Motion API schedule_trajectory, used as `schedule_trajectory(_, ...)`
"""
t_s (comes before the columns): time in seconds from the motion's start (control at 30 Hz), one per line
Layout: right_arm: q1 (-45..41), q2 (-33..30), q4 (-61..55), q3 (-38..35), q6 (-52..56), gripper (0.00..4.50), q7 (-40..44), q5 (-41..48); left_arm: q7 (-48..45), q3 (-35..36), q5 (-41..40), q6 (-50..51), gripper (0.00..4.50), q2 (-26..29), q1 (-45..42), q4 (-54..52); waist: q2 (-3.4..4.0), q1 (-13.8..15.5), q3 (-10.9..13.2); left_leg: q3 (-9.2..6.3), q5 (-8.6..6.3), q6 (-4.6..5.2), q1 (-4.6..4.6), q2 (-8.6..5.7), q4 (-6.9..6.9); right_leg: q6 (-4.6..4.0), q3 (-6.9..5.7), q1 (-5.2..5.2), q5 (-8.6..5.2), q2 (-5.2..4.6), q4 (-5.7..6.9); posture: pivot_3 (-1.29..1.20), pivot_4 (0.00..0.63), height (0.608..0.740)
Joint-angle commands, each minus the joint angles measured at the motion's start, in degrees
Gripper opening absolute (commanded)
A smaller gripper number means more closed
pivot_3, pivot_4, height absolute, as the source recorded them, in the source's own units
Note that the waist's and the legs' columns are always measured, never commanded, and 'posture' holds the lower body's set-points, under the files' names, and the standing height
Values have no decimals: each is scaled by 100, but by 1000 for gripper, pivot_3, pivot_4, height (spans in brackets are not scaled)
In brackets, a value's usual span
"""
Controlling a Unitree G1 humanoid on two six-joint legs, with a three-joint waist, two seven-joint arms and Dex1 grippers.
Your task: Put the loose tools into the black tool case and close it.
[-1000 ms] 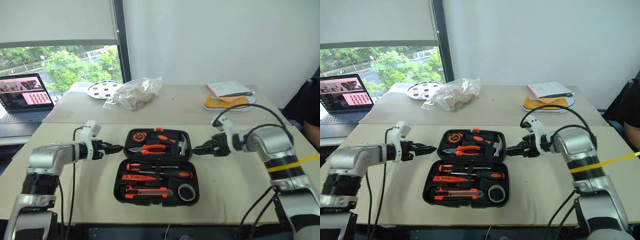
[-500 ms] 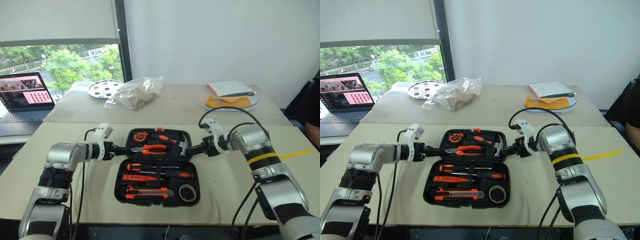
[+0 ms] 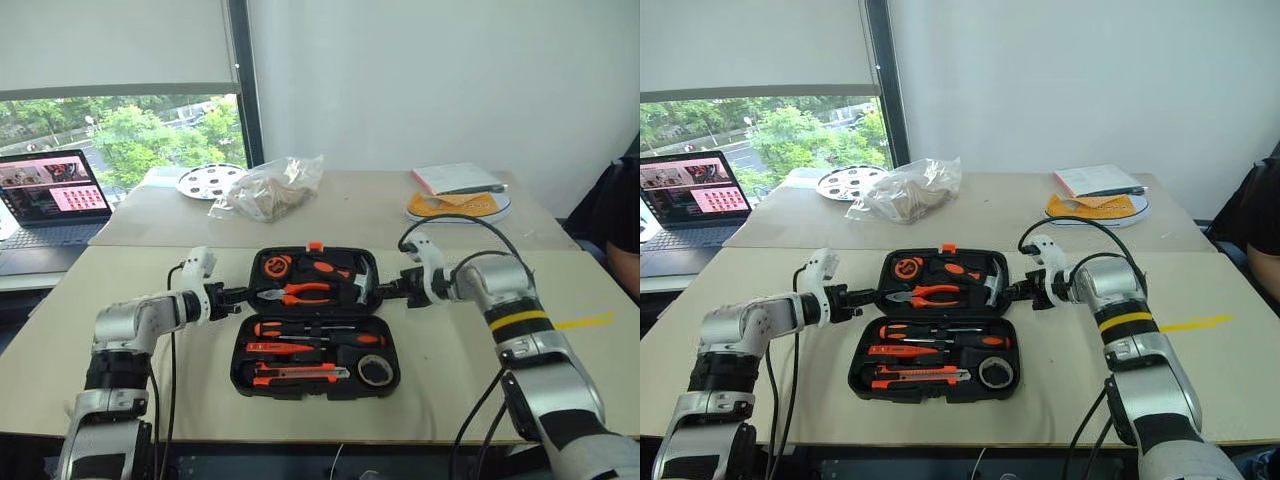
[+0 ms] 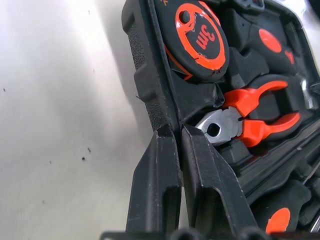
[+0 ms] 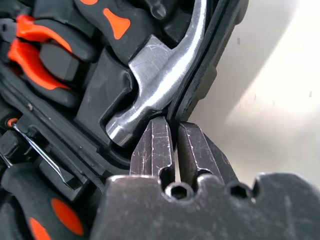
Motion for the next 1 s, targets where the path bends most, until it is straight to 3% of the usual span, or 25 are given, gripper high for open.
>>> schedule_trajectory(0.03, 370, -266, -1075, -161, -2646, 0, 607, -155, -780, 140, -107, -1276, 5, 181, 514, -1003, 0, -14, 2, 3, 0, 0, -5, 2, -7, 0, -2, -8, 0, 4, 0, 0, 150, 740)
schedule_trajectory(0.13, 1001, -534, -1295, 2, -4681, 0, 1002, -519, -1342, -25, 290, -2637, 5, 424, 1208, -1414, 1, -30, 3, 12, -1, -3, -5, -1, -51, 2, -8, -14, -1, 12, -11, 0, 150, 740)
schedule_trajectory(0.27, 1638, -668, -1258, 29, -6093, 0, 985, -791, -1544, 74, 602, -4190, 5, 415, 1750, -1520, 1, -27, 3, 40, -3, -6, -14, 2, -66, 8, -22, -13, -7, 18, -53, 0, 150, 740)
schedule_trajectory(0.43, 2378, -868, -971, 295, -7972, 0, 652, -1589, -2095, -427, 1700, -6863, 5, 846, 2629, -1204, 3, -31, 2, 48, -4, -7, 8, 8, -67, 4, -13, 2, -11, 16, -80, 0, 150, 740)
schedule_trajectory(0.57, 2683, -1000, -420, 398, -8811, 0, 478, -1885, -2159, -637, 1910, -7840, 5, 1014, 3115, -1067, 13, 2, -13, 50, -8, -10, 49, 13, -76, 1, 3, 31, -14, 8, -70, 0, 150, 740)
schedule_trajectory(0.63, 2726, -1063, -100, 412, -9001, 823, 344, -2003, -2193, -741, 1975, -8131, 0, 1115, 3309, -1002, 14, 24, -15, 44, -8, -9, 79, 14, -77, 0, 13, 54, -15, 6, -68, 0, 150, 740)
schedule_trajectory(0.7, 2738, -1104, 64, 434, -9250, 1345, 297, -2019, -2141, -771, 1932, -8253, 0, 1172, 3459, -968, 12, 34, -19, 32, -12, -5, 130, 22, -83, 0, 18, 124, -20, -4, -80, 0, 150, 740)
schedule_trajectory(0.73, 2732, -1133, 103, 458, -9311, 1731, 292, -2040, -2102, -776, 1920, -8277, 750, 1212, 3500, -941, 13, 34, -20, 32, -14, 0, 143, 25, -95, 3, 15, 130, -27, -9, -90, 0, 150, 740)
schedule_trajectory(0.77, 2730, -1169, 134, 465, -9433, 2079, 282, -2050, -2077, -772, 1952, -8380, 950, 1265, 3521, -872, 16, 28, -20, 34, -15, 3, 146, 21, -108, 4, 16, 127, -27, -20, -91, 0, 150, 740)
schedule_trajectory(0.9, 2851, -1395, 48, 373, -9551, 3517, 282, -1890, -2176, -698, 1694, -8190, 2528, 1515, 3477, -623, 22, 34, -19, 39, -11, 7, 145, 12, -121, -2, 12, 117, -23, -38, -80, 0, 150, 740)
schedule_trajectory(0.93, 2930, -1465, -53, 281, -9444, 3748, 313, -1717, -2162, -632, 1557, -7941, 2783, 1533, 3392, -569, 20, 48, -18, 36, -10, 7, 142, 12, -121, -2, 11, 117, -23, -38, -80, 0, 150, 740)
schedule_trajectory(1.0, 3139, -1638, -344, 126, -9062, 3748, 468, -1310, -2202, -568, 1292, -7344, 2783, 1587, 3229, -598, 19, 87, -18, 26, -10, 7, 132, 12, -121, -3, 5, 114, -23, -39, -82, 0, 150, 740)
